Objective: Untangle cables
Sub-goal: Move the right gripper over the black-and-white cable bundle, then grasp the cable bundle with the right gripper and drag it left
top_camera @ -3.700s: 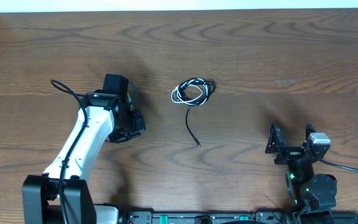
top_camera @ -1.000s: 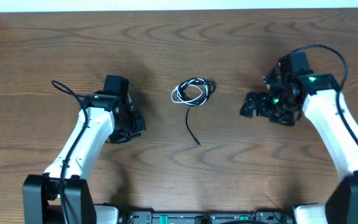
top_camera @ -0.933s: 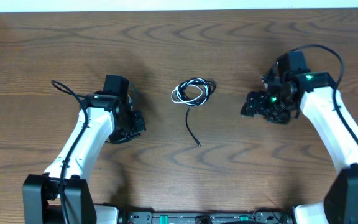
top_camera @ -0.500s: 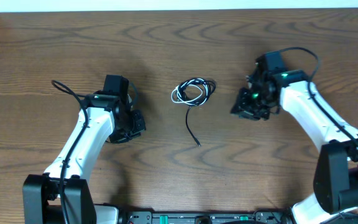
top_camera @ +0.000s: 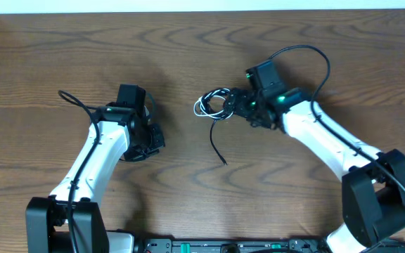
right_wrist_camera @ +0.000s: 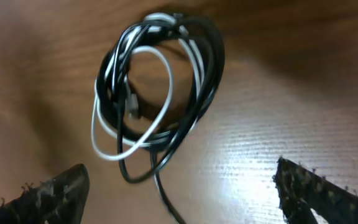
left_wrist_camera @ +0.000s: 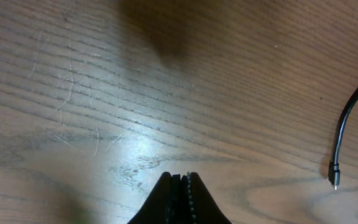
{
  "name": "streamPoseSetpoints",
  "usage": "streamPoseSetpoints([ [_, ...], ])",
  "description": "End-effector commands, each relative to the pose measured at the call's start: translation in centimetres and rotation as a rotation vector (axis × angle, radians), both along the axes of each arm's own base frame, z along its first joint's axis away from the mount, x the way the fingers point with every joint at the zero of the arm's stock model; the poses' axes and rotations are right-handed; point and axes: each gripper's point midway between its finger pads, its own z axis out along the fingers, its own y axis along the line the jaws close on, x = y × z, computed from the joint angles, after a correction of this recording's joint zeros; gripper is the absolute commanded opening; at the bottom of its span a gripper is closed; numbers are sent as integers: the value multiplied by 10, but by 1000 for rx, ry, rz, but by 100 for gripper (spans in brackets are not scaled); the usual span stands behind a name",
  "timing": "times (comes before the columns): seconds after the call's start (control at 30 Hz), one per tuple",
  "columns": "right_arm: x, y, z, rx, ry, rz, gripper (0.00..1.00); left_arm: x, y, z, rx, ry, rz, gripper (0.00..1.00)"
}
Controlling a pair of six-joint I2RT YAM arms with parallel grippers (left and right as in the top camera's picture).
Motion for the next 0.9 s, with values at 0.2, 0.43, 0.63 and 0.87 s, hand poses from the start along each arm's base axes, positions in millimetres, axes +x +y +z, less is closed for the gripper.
streamPoseSetpoints([
  [0.2,17,8,-21,-136,-101,-173,88,-1,2,-2,13,2,2,8],
  [0.43,15,18,-57,-138,-45,-143,9,-1,2,-2,13,2,2,8],
  [0.63,-3,44,-55,-52,6,55,1,0,2,-2,13,-1,2,8],
  [0.87,-56,56,-66,-60,146,304,1,1,2,-2,14,-9,-18,8],
])
